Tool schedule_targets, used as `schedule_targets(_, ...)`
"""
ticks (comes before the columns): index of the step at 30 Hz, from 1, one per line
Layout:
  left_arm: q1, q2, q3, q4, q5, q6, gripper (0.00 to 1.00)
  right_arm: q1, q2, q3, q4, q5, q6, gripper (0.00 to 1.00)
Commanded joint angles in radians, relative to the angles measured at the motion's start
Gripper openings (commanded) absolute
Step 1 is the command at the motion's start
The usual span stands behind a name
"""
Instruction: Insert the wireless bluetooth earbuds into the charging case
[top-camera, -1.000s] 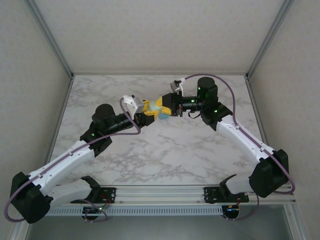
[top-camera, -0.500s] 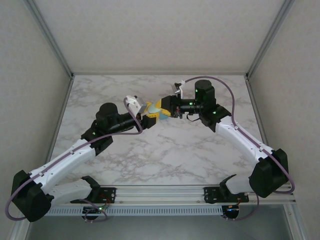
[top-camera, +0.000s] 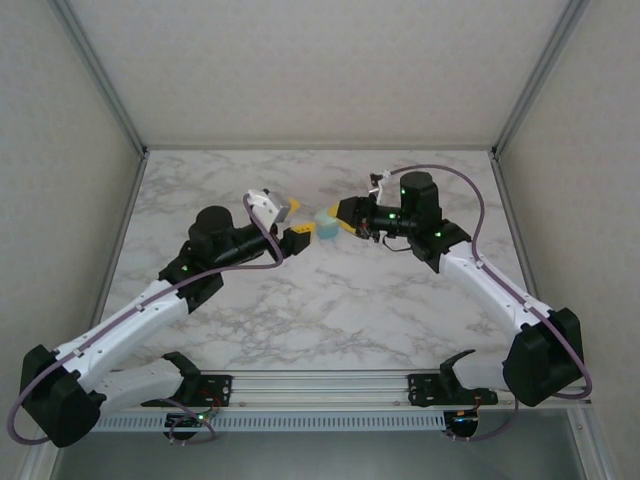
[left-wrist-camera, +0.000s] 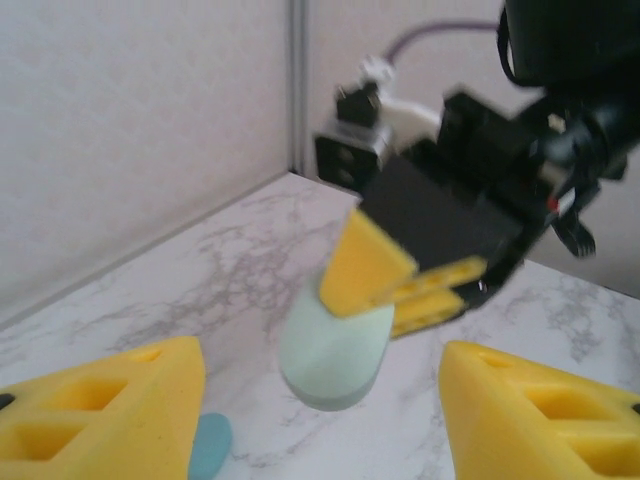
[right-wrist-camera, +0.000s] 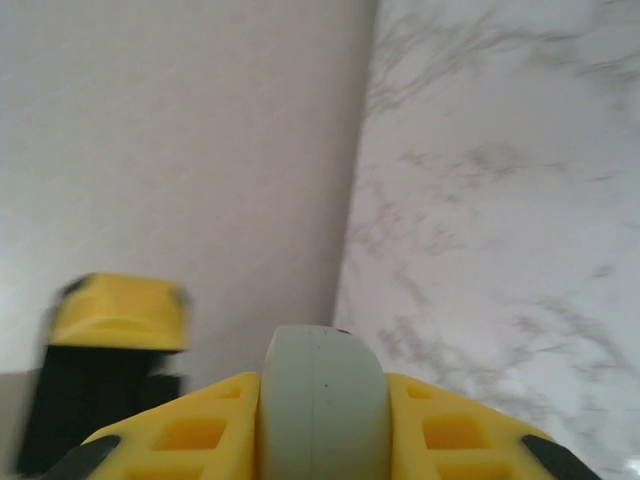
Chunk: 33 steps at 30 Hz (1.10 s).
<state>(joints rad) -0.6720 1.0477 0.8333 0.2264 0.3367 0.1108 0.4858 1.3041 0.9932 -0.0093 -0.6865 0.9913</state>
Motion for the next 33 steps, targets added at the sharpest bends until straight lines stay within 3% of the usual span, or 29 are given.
schedule_targets(1,-0.008,-0.057,-0.023,0.045,-0.146,-0.044,0.67,-0.010,0.020,-0.081,-0.048,0.147,-0.072,0.13)
schedule_targets(7,-0.006,-0.104,-0.039,0.015,-0.302,-0.120,0.75,-0.005,0.215,-0.165,0.040,0.143,-0.045,0.13)
schedule_targets(14,-0.005,-0.110,-0.018,-0.066,-0.342,-0.160,0.78,0.027,0.459,-0.132,0.221,0.079,0.022,0.13)
schedule_targets(18,-0.005,-0.115,-0.007,-0.105,-0.355,-0.147,0.80,0.040,0.544,-0.065,0.212,0.066,0.020,0.14)
schedule_targets(21,-0.005,-0.117,-0.007,-0.119,-0.358,-0.137,0.81,0.047,0.578,-0.018,0.103,0.103,-0.032,0.16)
schedule_targets(27,-0.001,-0.113,-0.010,-0.133,-0.369,-0.127,0.82,0.053,0.571,-0.018,-0.036,0.169,-0.109,0.32)
schedule_targets(33,0.004,-0.091,-0.007,-0.130,-0.351,-0.114,0.82,0.053,0.481,-0.018,-0.216,0.316,-0.184,0.54)
